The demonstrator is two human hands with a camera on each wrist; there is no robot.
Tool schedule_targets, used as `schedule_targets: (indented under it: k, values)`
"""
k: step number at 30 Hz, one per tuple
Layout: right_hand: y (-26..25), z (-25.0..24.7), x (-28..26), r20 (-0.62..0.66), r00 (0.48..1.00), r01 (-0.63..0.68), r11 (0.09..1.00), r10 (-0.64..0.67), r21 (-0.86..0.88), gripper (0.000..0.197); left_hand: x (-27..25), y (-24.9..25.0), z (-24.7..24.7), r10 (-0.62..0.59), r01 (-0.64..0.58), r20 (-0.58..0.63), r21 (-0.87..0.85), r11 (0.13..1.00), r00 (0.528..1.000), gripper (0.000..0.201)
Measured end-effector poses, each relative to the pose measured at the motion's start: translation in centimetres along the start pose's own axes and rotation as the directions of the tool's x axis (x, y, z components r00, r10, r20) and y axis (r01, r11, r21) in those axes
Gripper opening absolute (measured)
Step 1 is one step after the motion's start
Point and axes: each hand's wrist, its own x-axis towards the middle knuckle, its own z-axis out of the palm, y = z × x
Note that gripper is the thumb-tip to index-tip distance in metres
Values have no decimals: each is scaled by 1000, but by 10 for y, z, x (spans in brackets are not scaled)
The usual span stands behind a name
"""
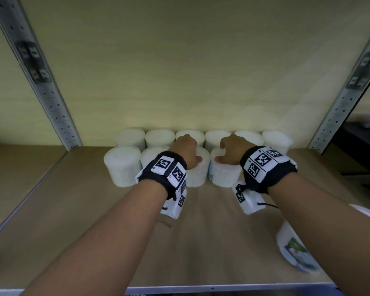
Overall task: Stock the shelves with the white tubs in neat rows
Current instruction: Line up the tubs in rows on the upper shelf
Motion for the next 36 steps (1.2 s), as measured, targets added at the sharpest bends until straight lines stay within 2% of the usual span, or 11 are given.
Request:
schedule_targets:
  k: [6,15,18,22,25,30,36]
  values:
    - [1,-5,-3,18,1000,22,999,-23,29,58,0,2,0,4,-4,18,25,1000,1000,54]
    - [7,-13,-7,115,989,73,989,-89,130,57,2,1,4,15,-16,12,46,999,1000,52]
    - [5,-12,-6,102,992,63,985,-79,158,57,3,0,6,18,-19,11,45,999,1000,52]
    - [1,-9,-5,13,1000,-28,998,27,50,53,2,-1,7,18,-18,11,42,999,1000,50]
    - [1,-4,-5,30,998,-64,998,64,15,60,3,-1,7,22,-23,19,46,999,1000,50]
    - [2,-2,-5,43,997,-63,998,63,4,61,4,-2,9,28,-28,17,31,999,999,49]
    - [4,-5,-8,72,997,-12,1000,12,-2,53,5,-2,10,29,-30,15,22,999,999,49]
